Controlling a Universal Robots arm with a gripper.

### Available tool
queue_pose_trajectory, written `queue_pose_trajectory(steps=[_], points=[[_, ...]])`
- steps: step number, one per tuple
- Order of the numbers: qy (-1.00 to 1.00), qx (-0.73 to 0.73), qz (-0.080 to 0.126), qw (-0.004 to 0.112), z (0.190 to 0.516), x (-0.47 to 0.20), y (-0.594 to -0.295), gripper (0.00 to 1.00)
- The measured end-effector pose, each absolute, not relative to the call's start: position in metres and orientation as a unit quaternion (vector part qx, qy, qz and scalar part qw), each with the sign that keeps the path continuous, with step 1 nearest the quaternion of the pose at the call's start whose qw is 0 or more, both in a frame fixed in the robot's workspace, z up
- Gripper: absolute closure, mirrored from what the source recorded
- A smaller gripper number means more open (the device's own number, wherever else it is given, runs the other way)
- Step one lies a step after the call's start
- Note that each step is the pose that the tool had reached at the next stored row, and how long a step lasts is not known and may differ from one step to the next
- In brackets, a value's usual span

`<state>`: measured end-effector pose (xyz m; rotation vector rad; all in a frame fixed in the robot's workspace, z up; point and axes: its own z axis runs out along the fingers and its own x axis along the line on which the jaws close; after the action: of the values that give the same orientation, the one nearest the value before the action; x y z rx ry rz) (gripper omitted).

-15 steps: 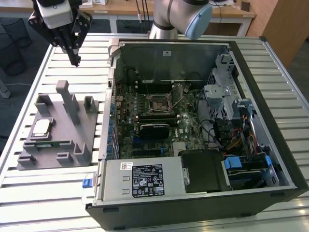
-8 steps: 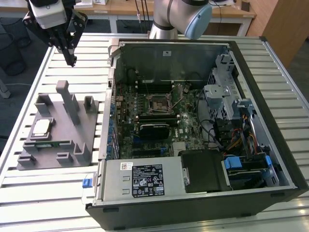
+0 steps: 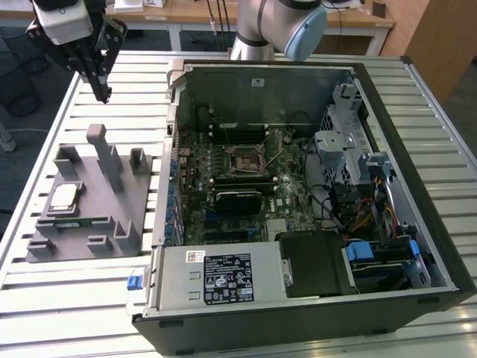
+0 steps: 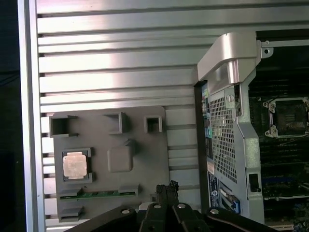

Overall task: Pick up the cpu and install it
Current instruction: 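Reach for the cpu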

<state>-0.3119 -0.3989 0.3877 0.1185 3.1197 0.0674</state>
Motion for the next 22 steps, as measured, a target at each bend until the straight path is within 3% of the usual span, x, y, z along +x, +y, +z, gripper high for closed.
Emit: queue_pose_trajectory(steps=[22], points=[[0.999,0.038,0.022,0.009,0.387,-0.344,-0.399,0.89]])
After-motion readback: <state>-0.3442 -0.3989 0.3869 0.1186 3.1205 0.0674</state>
